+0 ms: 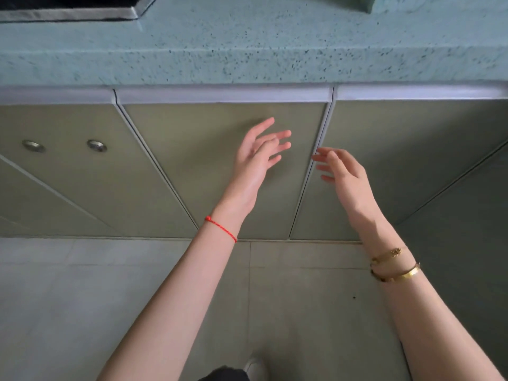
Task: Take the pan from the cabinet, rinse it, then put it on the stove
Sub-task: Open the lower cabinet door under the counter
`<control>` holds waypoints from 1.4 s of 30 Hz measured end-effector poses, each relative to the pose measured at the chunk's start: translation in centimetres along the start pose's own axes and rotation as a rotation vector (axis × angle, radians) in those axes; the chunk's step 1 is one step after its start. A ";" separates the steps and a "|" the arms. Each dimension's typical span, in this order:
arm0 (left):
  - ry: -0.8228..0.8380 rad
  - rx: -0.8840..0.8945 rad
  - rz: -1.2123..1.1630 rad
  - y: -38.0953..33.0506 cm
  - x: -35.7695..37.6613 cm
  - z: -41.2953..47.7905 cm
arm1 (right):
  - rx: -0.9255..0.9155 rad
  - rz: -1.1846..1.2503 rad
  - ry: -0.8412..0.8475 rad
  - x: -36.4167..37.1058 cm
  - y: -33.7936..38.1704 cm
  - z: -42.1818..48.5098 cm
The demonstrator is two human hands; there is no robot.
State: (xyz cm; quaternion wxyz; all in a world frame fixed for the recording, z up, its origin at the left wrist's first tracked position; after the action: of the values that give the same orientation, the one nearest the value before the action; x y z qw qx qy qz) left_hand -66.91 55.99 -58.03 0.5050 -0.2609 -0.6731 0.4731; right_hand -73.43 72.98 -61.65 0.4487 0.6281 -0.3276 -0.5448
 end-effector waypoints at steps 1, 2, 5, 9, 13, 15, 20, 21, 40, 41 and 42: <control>0.019 0.021 0.000 0.1 0.1 0.3 | -0.026 0.009 -0.006 0.1 -0.2 0.3; 0.036 0.042 0.005 0.2 0.2 0.5 | -0.047 0.016 -0.011 0.3 -0.3 0.4; 0.059 0.122 0.042 0.1 0.5 1.2 | -0.102 0.025 -0.020 0.6 -0.8 0.5; 0.076 0.220 0.062 -0.8 1.3 1.4 | -0.147 0.038 -0.028 0.4 -1.0 0.1; 0.078 0.272 0.034 -2.2 2.1 1.5 | -0.177 0.056 -0.037 -0.3 -1.1 -0.9; 0.069 0.259 0.007 -2.5 2.3 1.8 | -0.176 0.062 -0.034 -0.7 -1.3 -1.4; 0.066 0.219 -0.074 -2.8 3.2 1.9 | -0.178 0.089 -0.034 -2.0 -0.9 -2.6; 0.068 0.205 -0.100 -2.8 3.4 1.8 | -0.180 0.093 -0.032 -2.2 -0.7 -2.8; 0.140 0.058 -0.332 -2.4 2.3 -3.7 | -0.327 0.045 -0.100 -4.7 4.1 -5.4; 0.126 0.080 -0.359 -2.5 0.9 -5.3 | -0.364 0.022 -0.063 -3.5 4.9 -6.4; 0.140 0.081 -0.383 -2.5 0.7 -5.9 | -0.399 0.013 -0.061 -3.3 5.6 -6.6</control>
State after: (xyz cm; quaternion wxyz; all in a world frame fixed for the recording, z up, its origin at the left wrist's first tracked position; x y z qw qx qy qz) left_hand -61.41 57.75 -55.18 0.6414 -0.1401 -0.6539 0.3759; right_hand -67.18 75.15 -55.19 0.5576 0.5079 -0.2306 -0.6148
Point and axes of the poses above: each hand's wrist, its own z-axis towards the middle knuckle, its own x-axis out of the palm, y = z × x, the point moved 7 cm from there along z, towards the middle knuckle, and after that the axes turned 13 degrees about -z, right-handed, at the moved point
